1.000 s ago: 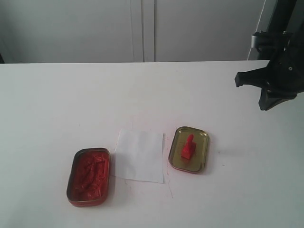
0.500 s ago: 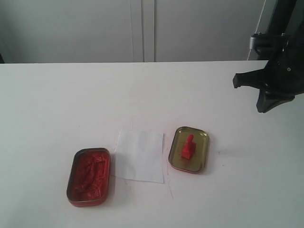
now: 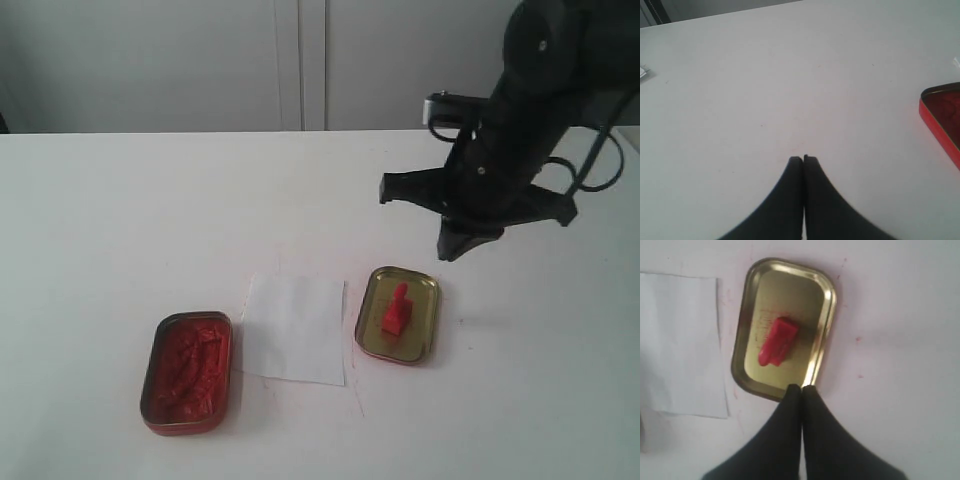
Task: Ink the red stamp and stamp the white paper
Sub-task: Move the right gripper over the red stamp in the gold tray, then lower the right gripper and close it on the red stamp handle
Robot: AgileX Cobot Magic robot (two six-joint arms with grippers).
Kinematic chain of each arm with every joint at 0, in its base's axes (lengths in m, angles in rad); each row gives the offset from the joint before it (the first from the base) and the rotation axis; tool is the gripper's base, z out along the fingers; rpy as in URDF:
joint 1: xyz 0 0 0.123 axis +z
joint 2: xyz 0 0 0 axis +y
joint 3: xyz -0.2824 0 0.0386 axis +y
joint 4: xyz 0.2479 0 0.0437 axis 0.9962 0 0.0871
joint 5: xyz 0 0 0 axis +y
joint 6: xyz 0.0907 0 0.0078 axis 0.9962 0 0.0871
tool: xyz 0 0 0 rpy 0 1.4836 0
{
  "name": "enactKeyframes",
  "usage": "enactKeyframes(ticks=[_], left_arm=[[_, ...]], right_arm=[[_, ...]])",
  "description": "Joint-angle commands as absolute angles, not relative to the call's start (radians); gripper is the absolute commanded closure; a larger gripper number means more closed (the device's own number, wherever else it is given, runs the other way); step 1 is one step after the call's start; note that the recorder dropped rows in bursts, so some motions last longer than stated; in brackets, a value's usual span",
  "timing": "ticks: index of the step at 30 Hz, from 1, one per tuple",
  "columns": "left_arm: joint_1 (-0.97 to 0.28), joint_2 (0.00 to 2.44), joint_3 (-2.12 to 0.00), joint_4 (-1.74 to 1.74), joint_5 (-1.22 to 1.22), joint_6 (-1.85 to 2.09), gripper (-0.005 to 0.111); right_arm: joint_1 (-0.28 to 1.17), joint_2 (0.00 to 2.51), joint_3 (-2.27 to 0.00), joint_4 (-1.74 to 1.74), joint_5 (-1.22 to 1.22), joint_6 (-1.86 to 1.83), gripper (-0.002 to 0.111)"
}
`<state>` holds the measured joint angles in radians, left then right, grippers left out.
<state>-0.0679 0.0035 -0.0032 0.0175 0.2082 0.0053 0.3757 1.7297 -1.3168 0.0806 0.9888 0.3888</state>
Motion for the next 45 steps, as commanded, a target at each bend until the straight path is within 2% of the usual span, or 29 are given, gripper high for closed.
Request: enactKeyframes(ticks=[1,6,17,23,25,45], left_arm=[[-0.067,0.000,0.000,0.017,0.210,0.008,0.107],[-0.067,0.000,0.000,0.017,0.210,0.008,0.107],[-0.067,0.000,0.000,0.017,0.210,0.008,0.107],[-0.067,0.000,0.000,0.017,0.210,0.008,0.107],[-0.067,0.000,0.000,0.017,0.210,0.008,0.107],[-0.067,0.000,0.000,0.017,0.210,0.008,0.107]], right_arm=[[0.469,1.758,-1.325,0.045,0.919,0.606,0.108],[0.522,1.760,-1.325,-0.101,0.885,0.945,0.108],[0.522,1.800,-1.325,-0.052,0.898,0.988,0.108],[0.522,1.848,-1.325,-0.070,0.877,1.089,0.088],[0.522,1.854,-1.325,-0.070,0.875,1.108,0.086],[0.522,1.929,-1.325,-0.082,0.836,1.172,0.086]])
